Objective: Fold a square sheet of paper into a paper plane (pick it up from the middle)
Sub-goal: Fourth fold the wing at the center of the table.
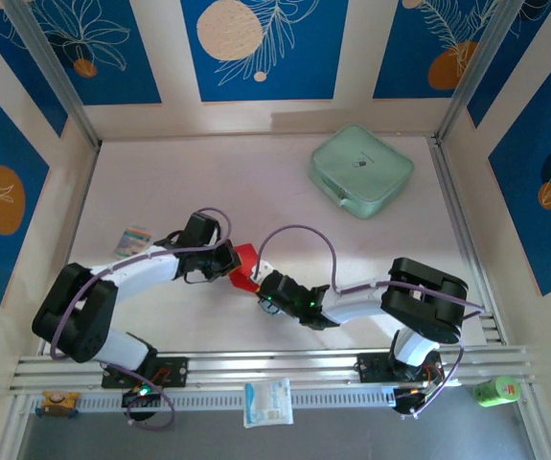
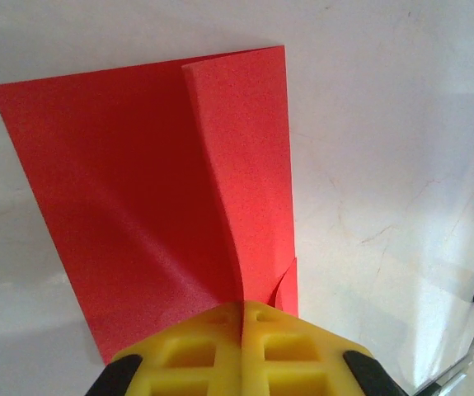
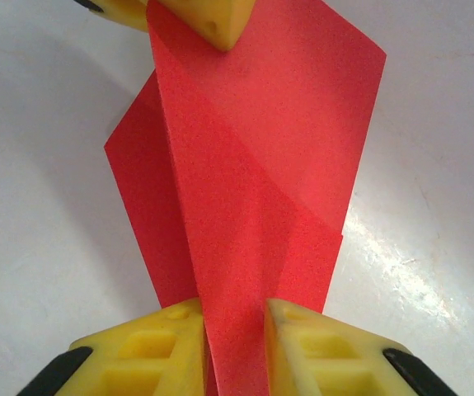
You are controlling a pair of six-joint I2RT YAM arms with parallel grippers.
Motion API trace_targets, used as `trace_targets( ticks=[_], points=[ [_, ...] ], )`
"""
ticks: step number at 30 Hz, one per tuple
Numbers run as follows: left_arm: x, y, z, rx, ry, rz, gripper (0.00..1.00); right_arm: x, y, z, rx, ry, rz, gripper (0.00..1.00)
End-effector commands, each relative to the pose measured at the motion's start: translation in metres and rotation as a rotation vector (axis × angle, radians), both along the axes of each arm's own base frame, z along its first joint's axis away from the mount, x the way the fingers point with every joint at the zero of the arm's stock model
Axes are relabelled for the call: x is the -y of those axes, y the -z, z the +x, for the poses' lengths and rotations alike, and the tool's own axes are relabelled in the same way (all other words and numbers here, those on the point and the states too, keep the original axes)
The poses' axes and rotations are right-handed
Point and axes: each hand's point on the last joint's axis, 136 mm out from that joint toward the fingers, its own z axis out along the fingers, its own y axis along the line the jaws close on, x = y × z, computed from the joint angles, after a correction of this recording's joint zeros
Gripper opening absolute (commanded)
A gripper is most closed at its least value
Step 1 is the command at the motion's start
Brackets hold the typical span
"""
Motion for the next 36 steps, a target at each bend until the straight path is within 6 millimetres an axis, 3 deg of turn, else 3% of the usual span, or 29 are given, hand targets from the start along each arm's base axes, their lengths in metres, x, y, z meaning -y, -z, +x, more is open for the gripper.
trace_targets(
  ticks=[1,36],
  points=[
    [0.0025,-0.0049,0.0017,-0.003,0.026,-0.009,0.01,0.0028,-0.0022,-0.0015,0.003,-0.013,-0.002,0.26],
    [0.0024,-0.0011,0.0,-0.014,0.025,-0.014,0.01,0.0019,-0.0038,0.0005,-0.012,0.0,0.006,0.18]
  ],
)
